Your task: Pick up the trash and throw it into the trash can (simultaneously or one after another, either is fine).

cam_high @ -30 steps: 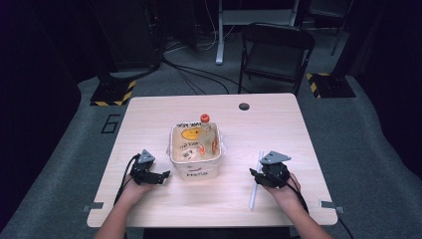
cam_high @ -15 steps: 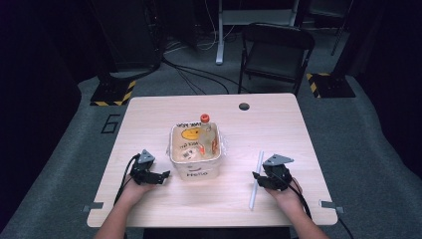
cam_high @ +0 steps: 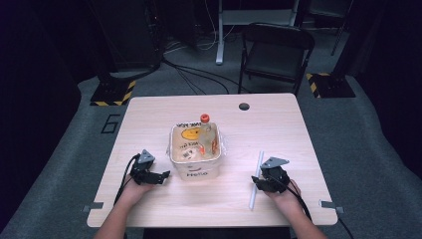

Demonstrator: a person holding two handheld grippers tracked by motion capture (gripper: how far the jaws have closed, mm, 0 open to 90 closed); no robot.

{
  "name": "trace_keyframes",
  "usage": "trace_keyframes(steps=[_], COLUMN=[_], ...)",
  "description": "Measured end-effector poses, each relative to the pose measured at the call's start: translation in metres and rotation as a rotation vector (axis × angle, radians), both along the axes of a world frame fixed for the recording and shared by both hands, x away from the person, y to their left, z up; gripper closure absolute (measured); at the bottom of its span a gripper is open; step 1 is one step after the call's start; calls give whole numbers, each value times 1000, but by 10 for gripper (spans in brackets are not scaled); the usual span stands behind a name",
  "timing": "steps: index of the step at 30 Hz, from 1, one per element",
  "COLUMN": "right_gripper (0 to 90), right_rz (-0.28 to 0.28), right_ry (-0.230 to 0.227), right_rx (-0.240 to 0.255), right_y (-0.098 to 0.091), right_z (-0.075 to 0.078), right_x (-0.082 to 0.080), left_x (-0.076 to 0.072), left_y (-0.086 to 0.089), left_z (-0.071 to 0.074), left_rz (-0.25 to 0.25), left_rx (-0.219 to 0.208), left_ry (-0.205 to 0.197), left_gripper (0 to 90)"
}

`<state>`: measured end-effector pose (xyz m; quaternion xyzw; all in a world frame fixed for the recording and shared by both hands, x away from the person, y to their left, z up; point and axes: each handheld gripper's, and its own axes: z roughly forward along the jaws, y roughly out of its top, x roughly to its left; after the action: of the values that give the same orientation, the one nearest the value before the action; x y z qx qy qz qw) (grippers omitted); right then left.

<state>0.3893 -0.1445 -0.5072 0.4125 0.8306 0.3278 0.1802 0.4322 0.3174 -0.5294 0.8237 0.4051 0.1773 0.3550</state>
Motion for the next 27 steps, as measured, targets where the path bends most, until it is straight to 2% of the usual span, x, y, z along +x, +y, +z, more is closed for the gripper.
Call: trace_keyframes(steps=[8,13,19,27], right_gripper=[547,638,646,654], right_rz=[20,9,-12,-15], right_ry=[21,37,50,56], right_rx=[-4,-13,-13,-13], right_y=[0,-4,-11,-21], right_z=[0,-2,-4,-3], right_x=[-1,2,6,4], left_x=[0,0,0,0], left_y=[0,0,0,0], left_z=[0,0,0,0], left_rz=[1,0,1,2], left_rx=[-4,-2,-3,-5], left_ry=[2,1,2,-2], left_gripper=[81,81,80,81])
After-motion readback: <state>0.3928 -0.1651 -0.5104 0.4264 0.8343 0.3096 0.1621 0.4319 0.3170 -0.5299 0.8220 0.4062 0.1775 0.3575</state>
